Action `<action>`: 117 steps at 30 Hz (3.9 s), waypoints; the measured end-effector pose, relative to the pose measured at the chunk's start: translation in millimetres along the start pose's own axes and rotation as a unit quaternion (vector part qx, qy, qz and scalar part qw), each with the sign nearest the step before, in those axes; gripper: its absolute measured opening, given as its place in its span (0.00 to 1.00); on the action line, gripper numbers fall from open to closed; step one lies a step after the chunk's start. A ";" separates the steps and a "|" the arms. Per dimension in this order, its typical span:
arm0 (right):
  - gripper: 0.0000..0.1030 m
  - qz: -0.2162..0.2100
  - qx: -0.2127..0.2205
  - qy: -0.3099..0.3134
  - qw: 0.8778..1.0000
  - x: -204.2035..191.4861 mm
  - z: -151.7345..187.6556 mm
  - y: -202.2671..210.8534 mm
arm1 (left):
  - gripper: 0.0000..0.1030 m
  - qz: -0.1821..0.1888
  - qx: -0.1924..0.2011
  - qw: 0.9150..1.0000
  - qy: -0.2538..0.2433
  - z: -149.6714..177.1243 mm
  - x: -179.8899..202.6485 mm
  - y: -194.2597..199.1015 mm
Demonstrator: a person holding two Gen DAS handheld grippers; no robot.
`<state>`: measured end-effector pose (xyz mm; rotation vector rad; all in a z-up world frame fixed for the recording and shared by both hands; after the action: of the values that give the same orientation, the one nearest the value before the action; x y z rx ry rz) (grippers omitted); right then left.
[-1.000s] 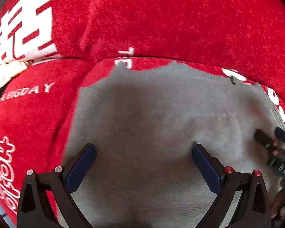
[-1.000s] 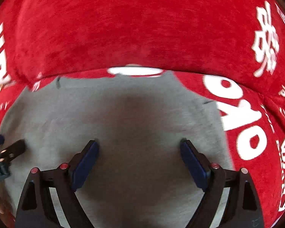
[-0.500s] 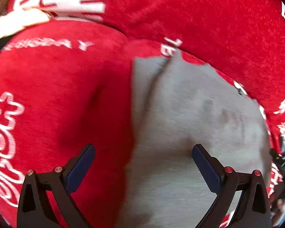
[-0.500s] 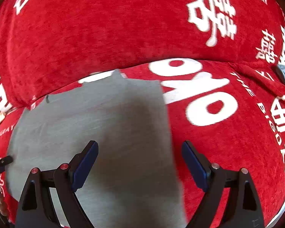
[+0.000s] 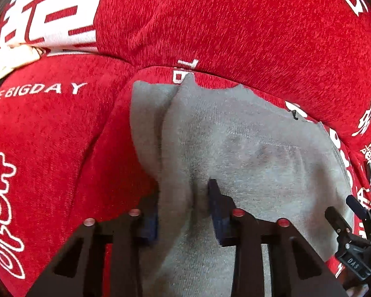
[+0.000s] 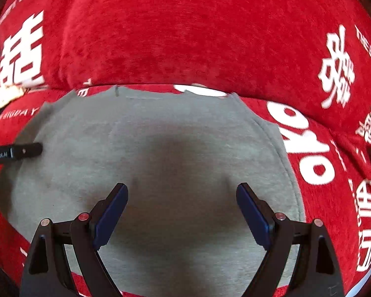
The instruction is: Fold small clothes
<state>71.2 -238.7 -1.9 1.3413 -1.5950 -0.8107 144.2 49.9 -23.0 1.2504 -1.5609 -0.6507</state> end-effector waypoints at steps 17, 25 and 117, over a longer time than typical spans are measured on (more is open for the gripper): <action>1.00 -0.020 -0.010 0.011 1.000 -24.5 -6.9 -44.7 | 0.16 -0.060 0.011 0.998 -0.002 -5.7 17.9 19.8; 1.00 0.001 -0.013 0.019 1.000 -1.5 -3.5 -23.1 | 0.15 -0.066 0.010 0.998 -0.021 -9.0 42.9 35.2; 0.26 -0.221 -0.059 -0.175 0.958 150.0 -39.3 -80.9 | 1.00 -0.015 -0.030 0.994 -0.109 49.1 184.6 -32.1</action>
<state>134.7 -399.7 -26.6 1.5539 -1.4906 -1.4616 116.6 -140.7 -1.6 1.1929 -1.6889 -0.8707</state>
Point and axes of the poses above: each gripper's, at about its wrist camera, not at the fingertips, and y roughly against the way its jaws point, x to its right, z to its underside, the point moved 6 cm from there along -y, roughly the way its jaws point, and after that the axes turned 8 degrees about z, right-handed, at the moved point
